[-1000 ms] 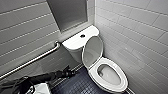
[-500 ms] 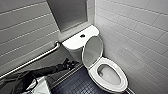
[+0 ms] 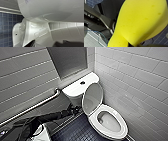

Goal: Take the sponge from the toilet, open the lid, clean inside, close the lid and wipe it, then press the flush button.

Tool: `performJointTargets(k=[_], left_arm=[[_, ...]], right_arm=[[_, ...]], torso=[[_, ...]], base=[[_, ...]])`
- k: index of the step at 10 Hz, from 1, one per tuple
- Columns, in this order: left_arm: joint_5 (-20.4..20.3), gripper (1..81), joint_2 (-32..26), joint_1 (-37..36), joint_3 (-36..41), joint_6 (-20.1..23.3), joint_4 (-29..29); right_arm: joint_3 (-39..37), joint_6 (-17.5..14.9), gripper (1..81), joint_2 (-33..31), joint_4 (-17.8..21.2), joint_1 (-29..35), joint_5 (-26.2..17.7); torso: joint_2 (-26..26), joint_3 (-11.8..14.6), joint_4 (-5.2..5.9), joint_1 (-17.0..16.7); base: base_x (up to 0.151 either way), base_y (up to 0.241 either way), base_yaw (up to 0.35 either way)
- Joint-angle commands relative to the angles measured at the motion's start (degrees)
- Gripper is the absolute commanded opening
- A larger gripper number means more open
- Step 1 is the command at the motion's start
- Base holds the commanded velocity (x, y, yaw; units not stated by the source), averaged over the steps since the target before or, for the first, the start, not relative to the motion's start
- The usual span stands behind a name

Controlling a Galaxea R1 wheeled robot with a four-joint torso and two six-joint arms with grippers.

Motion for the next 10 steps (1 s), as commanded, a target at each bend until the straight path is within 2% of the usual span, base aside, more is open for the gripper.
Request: performJointTargets(k=[1,3,5,7,8,9,10], left_arm=[[1.9,81.1,0.9,-9.4,0.5,-0.7,-0.4],[2.9,81.1,1.9,-9.4,5.1,-0.3,0.5],[3.6,81.1,0.7,-9.0,10.8,-0.2,4.2],[6.5,81.1,-0.5,-8.0,13.6,-0.1,7.1],[10.1,81.1,-1.4,-6.6,15.0,0.2,10.0],[16.3,81.1,-3.3,-3.3,19.4,2.8,18.3],[20.0,81.1,-5.6,1.2,23.5,4.6,25.8]], right_arm=[[1.2,-0.2,1.0,-0.7,-1.9,-2.4,-4.1],[1.2,0.4,1.0,-0.4,-1.8,-2.0,-4.1],[1.1,0.4,1.0,-0.6,-1.8,-1.7,-4.1],[0.6,0.4,1.0,-0.3,-1.9,-1.4,-4.2],[0.6,0.3,1.0,-0.2,-1.9,-1.3,-4.2],[0.9,0.2,1.0,-0.2,-2.0,-1.3,-4.2],[0.5,-0.1,1.0,0.0,-2.1,-1.2,-4.2]], torso=[[0.0,0.0,0.00,0.0],[0.0,0.0,0.00,0.0],[0.0,0.0,0.00,0.0],[0.0,0.0,0.00,0.0],[0.0,0.0,0.00,0.0],[0.0,0.0,0.00,0.0],[0.0,0.0,0.00,0.0]], base=[[0.000,0.000,0.000],[0.000,0.000,0.000],[0.000,0.000,0.000],[0.000,0.000,0.000],[0.000,0.000,0.000],[0.000,0.000,0.000],[0.000,0.000,0.000]])
